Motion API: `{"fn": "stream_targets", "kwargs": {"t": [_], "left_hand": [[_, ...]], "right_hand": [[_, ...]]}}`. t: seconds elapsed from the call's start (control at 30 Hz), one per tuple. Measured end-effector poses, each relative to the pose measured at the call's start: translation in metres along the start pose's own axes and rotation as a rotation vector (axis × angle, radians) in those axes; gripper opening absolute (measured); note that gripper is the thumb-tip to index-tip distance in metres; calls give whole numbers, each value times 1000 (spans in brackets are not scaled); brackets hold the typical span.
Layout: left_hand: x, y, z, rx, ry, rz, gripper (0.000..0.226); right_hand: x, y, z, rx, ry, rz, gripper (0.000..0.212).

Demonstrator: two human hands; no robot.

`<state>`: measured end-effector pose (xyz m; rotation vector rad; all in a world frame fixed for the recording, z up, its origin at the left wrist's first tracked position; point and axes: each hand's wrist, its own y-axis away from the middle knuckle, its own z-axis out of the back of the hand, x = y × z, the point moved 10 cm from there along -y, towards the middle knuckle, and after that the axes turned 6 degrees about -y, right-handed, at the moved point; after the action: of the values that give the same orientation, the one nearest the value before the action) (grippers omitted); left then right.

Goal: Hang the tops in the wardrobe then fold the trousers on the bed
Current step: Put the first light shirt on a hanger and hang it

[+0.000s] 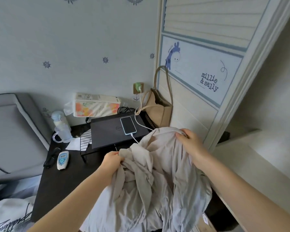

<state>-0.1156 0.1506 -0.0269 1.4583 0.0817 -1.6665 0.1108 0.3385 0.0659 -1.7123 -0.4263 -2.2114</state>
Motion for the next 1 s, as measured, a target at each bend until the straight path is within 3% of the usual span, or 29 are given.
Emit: {"fn": "stream_targets", "kwargs": {"t": [0.1,0.23,0.4,0.53,0.67,0.77,0.87,1.0], "left_hand": [[-19,36,2,-30,31,-49,16],[-44,106,-21,37,-63,-91,41],[-72,188,-48,107,-288,-247,23],[-111,243,-54,137,75,-390,20],[-164,295,-49,144,374,-517,15],[-205,332,-50,203,470,-635,18],[-237,367,-58,278,489,-740,15],[-261,410,-84,436,385,-859,17]], "right_hand": [[37,36,38,9,-79,106,19],[72,98,92,1,-181,200,17],[104,178,170,-71,-403,285,19],[117,232,231,-129,-496,336,24],[102,262,293,-349,-492,288,13],[88,275,321,-469,-351,241,26],[70,281,331,-487,-26,126,43],[60,291,293,-85,420,-85,30]]}}
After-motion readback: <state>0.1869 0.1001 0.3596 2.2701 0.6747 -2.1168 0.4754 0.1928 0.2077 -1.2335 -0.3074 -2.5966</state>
